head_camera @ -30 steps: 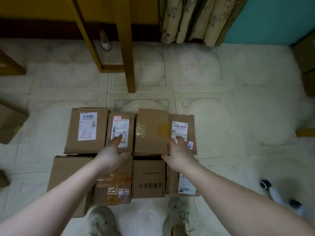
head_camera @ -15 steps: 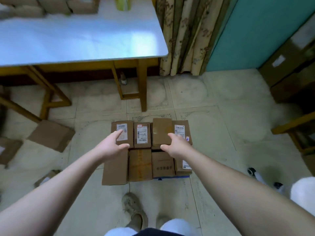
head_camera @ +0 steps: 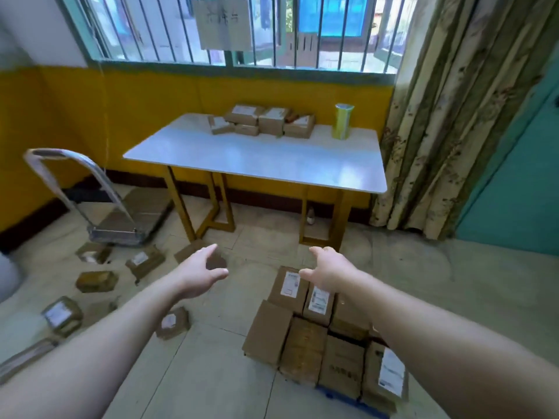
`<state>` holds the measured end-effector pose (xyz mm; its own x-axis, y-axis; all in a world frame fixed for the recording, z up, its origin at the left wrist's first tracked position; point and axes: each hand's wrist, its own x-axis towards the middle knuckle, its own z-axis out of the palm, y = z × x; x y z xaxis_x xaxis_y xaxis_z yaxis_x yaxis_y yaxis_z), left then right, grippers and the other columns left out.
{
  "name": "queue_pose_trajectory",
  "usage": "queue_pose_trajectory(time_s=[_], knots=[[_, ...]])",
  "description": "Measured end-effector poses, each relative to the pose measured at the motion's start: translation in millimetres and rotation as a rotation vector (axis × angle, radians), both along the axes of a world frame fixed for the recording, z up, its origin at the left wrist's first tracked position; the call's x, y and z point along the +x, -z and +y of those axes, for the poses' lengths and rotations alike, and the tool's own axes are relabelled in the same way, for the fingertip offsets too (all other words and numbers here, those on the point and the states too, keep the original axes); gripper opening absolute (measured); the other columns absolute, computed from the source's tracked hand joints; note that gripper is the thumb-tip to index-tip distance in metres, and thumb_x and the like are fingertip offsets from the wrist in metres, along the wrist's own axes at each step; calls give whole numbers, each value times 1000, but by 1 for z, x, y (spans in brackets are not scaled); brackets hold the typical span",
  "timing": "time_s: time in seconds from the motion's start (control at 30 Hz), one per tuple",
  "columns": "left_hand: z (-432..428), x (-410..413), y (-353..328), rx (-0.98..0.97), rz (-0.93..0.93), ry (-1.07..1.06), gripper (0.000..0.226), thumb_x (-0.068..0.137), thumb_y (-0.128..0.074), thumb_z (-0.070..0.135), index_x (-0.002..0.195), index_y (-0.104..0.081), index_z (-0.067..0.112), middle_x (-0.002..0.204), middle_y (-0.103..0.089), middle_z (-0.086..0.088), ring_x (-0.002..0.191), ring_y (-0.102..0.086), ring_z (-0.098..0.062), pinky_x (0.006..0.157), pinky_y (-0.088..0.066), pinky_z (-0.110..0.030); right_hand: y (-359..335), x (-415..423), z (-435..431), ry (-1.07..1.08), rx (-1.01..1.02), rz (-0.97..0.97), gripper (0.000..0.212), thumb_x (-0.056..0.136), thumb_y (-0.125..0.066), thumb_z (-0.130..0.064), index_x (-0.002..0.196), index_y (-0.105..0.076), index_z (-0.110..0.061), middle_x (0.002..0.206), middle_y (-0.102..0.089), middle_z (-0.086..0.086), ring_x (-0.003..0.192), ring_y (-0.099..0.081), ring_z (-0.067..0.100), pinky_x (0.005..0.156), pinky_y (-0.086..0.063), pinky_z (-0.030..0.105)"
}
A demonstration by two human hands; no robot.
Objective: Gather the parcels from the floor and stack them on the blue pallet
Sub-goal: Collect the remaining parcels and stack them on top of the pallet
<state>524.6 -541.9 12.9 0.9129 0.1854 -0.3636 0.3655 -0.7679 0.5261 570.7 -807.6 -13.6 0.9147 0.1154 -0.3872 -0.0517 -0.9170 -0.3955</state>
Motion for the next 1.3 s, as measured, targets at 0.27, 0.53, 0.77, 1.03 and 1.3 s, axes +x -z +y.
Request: queue_pose_trajectory(time_s=[0.27,0.53,0.77,1.03,1.3], knots=[[138,-61,-53,-42,-77,-216,71,89,-61,34,148,-23,27,153,-29,-6,134,-37,-25,106,-34,-39,-45,2,135,-223,12,-148,70,86,-58,-51,146,-30,-26,144,-39,5,115,-53,24,80,-50,31],[328,-151,-75,-17,-115,-389,70,90,-61,33,148,-24,21,154,-27,-4,138,-31,-22,107,-28,-31,-58,-35,341,-521,98,-131,65,85,-61,-50,141,-37,-27,133,-47,3,108,-56,20,72,-49,25],[458,-207,-70,-16,-129,-529,72,87,-64,35,147,-27,21,154,-26,-4,139,-29,-22,108,-26,-34,-56,-61,481,-685,37,-131,65,87,-59,-49,142,-37,-22,127,-48,5,108,-54,24,84,-51,34],[545,-190,-41,-48,-78,-617,74,87,-63,35,148,-23,24,154,-26,-3,138,-29,-23,108,-26,-35,-27,-17,594,-709,-11,-72,62,84,-62,-50,137,-42,-25,117,-50,1,95,-54,18,68,-48,25],[652,-118,-42,-11,-52,-680,73,89,-60,34,150,-21,23,156,-22,-4,140,-26,-23,110,-25,-36,-21,66,731,-777,-9,-20,61,88,-58,-50,138,-42,-18,125,-50,6,101,-55,22,81,-52,32]])
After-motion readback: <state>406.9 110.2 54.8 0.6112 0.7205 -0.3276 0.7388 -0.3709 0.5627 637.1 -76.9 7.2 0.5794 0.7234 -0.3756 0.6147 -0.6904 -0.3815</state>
